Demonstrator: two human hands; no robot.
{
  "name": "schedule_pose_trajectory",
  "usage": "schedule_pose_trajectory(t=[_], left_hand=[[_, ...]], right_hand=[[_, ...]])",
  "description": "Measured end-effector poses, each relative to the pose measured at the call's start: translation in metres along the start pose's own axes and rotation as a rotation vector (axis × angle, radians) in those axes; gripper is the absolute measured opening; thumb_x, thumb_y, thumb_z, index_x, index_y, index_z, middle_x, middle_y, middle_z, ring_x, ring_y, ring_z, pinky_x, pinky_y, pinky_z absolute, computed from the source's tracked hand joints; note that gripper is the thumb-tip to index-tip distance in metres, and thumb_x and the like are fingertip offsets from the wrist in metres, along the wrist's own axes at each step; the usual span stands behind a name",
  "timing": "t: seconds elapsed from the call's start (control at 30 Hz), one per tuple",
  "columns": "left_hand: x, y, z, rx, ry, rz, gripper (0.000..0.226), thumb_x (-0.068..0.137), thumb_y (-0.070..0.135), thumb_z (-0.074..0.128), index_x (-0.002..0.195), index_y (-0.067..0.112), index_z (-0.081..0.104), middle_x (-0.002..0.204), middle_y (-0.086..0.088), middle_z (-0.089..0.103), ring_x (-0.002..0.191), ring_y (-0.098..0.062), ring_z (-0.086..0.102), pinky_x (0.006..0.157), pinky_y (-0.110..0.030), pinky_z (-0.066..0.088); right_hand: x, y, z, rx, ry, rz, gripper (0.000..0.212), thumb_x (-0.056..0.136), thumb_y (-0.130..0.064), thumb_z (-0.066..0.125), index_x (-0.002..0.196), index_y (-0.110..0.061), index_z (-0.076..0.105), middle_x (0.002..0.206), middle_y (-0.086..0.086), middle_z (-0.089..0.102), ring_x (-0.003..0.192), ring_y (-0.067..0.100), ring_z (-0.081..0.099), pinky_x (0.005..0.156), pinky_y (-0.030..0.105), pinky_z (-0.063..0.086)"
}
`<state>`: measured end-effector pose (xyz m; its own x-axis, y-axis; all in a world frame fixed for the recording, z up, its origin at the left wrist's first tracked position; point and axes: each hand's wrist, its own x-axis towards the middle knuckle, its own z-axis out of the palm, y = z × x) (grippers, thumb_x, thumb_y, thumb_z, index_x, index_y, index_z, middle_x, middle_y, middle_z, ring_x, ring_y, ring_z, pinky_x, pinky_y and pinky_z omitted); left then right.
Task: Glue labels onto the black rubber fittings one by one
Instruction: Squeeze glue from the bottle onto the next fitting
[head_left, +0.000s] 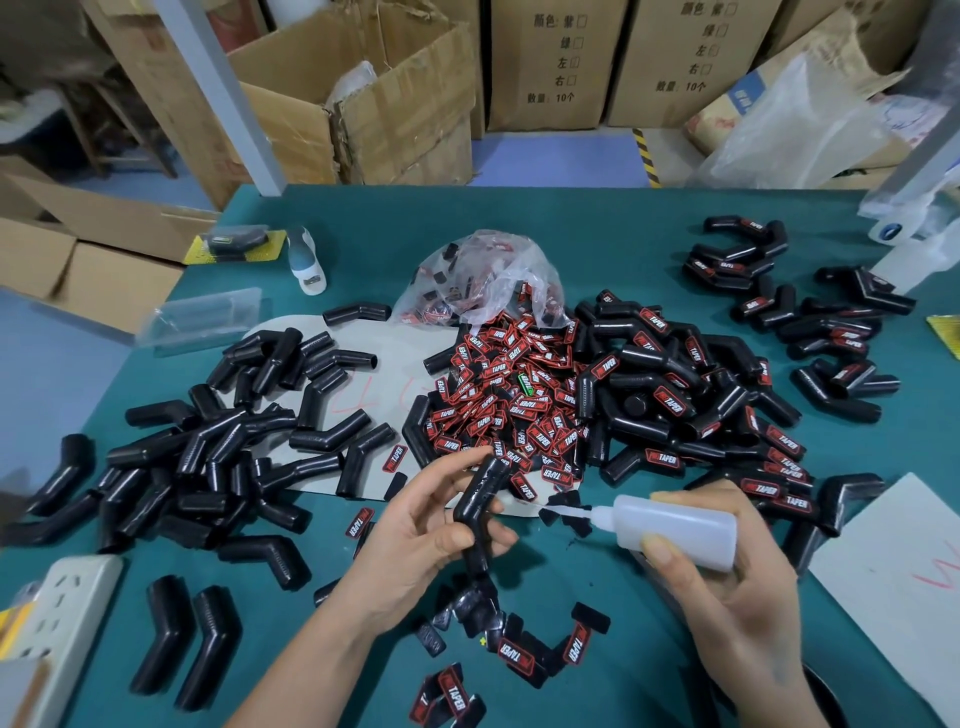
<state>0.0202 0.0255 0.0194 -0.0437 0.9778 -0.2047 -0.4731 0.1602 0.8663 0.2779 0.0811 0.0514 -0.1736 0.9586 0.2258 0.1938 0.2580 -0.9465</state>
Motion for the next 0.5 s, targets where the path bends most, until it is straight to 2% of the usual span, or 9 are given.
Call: schedule_pose_trajectory(t=[0.1,0.2,0.4,0.5], left_hand=[[0.0005,0.0015,-0.0001,0.000,-0.007,0.011,0.080,0.068,0.041,0.097,0.140,0.024,0.065,0.111,-0.009,0.072,0.090,-0.032,0.076,0.085,-0.040,0.062],[0.0009,0.0013,0.0000,0.011,-0.006,0.004,0.080,0.068,0.042,0.097,0.140,0.025,0.066,0.111,-0.008,0.073,0.090,-0.032,0.076,0.086,-0.040,0.062],[0.0015,0.0007,-0.0004,0.034,0.003,0.007,0.081,0.066,0.045,0.096,0.139,0.028,0.066,0.111,-0.004,0.072,0.090,-0.033,0.077,0.085,-0.039,0.061],[0.0011,0.0001,-0.0004,0.041,0.001,0.004,0.080,0.065,0.046,0.097,0.137,0.030,0.067,0.111,-0.002,0.072,0.090,-0.033,0.077,0.085,-0.039,0.061]], right_hand=[[0.0016,-0.0001,-0.0005,0.011,0.026,0.008,0.024,0.081,-0.046,0.072,0.104,-0.046,0.069,0.100,-0.012,0.067,0.088,0.011,0.067,0.071,0.018,0.052],[0.0000,0.0017,0.0001,0.014,0.002,0.010,0.025,0.081,-0.044,0.072,0.105,-0.042,0.069,0.101,-0.011,0.067,0.089,0.013,0.067,0.070,0.023,0.054],[0.0009,0.0011,0.0007,0.006,0.007,0.000,0.025,0.081,-0.043,0.072,0.106,-0.043,0.068,0.102,-0.013,0.067,0.091,0.011,0.067,0.072,0.018,0.052],[-0.0007,0.0010,0.0026,0.010,-0.024,0.002,0.025,0.081,-0.043,0.072,0.105,-0.042,0.069,0.102,-0.014,0.067,0.091,0.013,0.067,0.071,0.021,0.052]])
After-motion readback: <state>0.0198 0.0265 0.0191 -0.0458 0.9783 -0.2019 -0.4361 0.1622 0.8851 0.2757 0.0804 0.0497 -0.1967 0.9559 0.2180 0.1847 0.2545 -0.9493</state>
